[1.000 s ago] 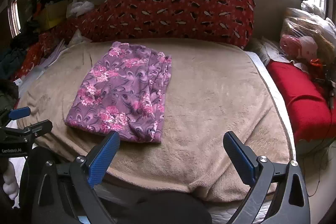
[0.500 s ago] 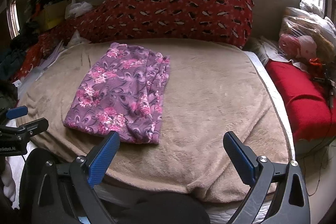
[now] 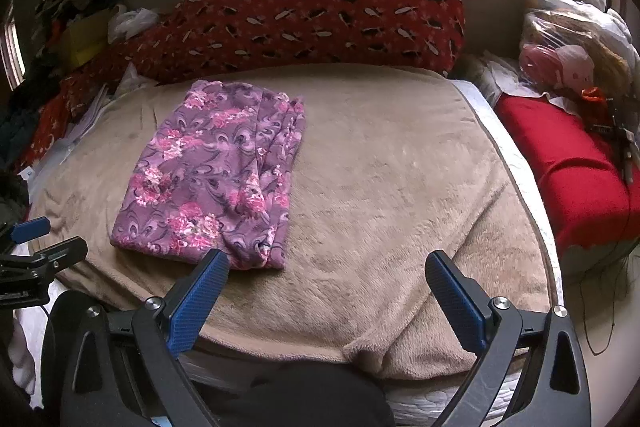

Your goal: Fold small clothes

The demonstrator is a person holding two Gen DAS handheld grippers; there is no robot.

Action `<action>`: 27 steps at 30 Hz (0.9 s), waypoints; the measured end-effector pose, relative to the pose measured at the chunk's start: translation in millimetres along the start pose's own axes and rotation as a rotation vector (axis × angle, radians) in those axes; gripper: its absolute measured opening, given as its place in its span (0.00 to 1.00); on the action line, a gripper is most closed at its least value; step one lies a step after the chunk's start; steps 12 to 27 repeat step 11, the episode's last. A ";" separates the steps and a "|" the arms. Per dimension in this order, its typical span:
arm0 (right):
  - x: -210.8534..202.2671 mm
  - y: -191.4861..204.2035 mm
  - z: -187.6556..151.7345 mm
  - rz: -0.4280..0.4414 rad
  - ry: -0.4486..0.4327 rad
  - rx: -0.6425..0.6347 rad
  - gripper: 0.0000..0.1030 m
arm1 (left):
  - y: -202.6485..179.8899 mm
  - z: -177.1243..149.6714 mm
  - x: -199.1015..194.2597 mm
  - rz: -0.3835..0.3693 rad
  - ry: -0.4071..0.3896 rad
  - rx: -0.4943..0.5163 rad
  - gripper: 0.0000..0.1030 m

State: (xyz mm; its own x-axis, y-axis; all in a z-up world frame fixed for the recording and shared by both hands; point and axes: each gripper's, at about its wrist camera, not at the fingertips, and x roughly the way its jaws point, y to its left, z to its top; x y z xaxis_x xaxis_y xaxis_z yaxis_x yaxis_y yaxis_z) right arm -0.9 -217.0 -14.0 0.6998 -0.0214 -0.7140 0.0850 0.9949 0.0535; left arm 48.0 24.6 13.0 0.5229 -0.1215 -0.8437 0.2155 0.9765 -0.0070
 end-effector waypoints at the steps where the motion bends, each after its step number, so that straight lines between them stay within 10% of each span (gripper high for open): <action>1: 0.5 -0.1 -0.4 0.002 0.003 0.001 0.97 | 0.0 0.3 1.5 -0.007 0.012 -0.004 0.99; 27: 0.9 2.2 -2.7 0.004 0.008 0.006 0.97 | -3.5 1.0 -10.7 -0.006 -0.049 -0.014 0.98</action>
